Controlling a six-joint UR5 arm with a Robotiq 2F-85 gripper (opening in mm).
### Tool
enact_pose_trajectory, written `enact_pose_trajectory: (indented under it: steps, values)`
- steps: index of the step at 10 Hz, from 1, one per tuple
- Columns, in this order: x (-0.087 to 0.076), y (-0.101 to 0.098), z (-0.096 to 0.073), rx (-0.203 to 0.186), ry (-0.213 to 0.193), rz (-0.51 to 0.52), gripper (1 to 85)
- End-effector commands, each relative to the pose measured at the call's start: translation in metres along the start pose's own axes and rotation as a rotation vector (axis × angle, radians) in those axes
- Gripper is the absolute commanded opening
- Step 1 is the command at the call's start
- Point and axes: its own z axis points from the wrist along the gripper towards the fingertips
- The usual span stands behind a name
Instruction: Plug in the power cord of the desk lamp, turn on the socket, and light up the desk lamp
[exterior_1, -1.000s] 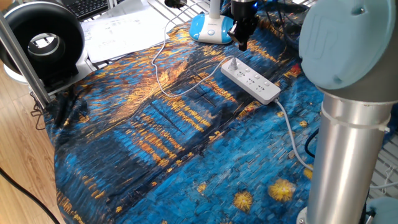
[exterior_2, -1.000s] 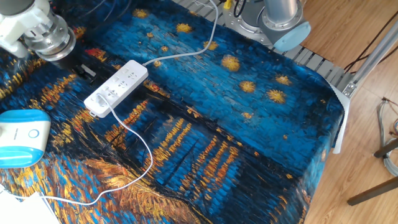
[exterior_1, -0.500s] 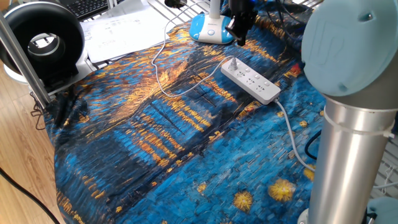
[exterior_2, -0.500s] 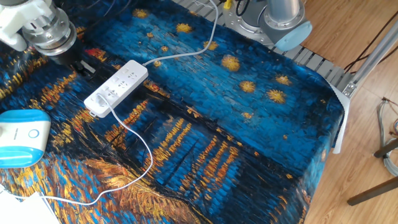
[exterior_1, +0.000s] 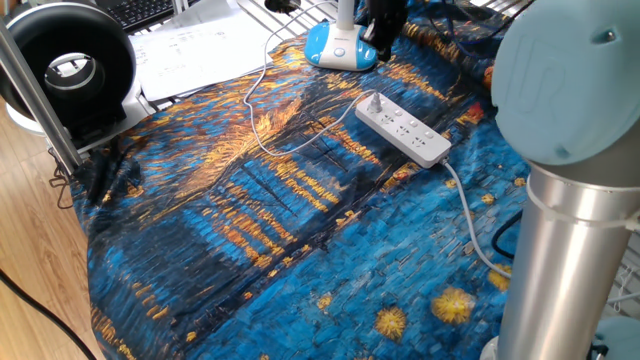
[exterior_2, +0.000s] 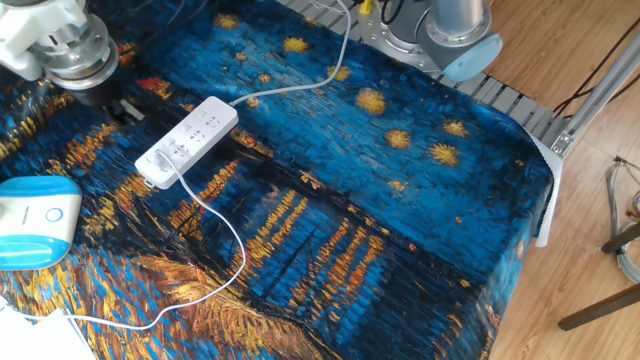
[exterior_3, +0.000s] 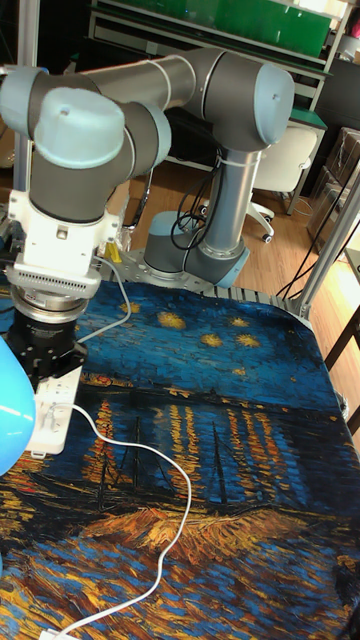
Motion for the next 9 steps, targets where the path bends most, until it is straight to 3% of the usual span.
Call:
enact_pose_trajectory:
  steps: [1, 2, 5, 9]
  values:
    - [-0.021, -0.011, -0.003, 0.040, -0.085, 0.009, 1.3]
    - [-0.029, -0.004, -0.004, 0.012, -0.114, 0.028, 1.3]
    - [-0.050, 0.001, -0.007, -0.017, -0.196, 0.131, 1.3]
    - [-0.051, 0.004, -0.007, -0.040, -0.199, 0.213, 1.3]
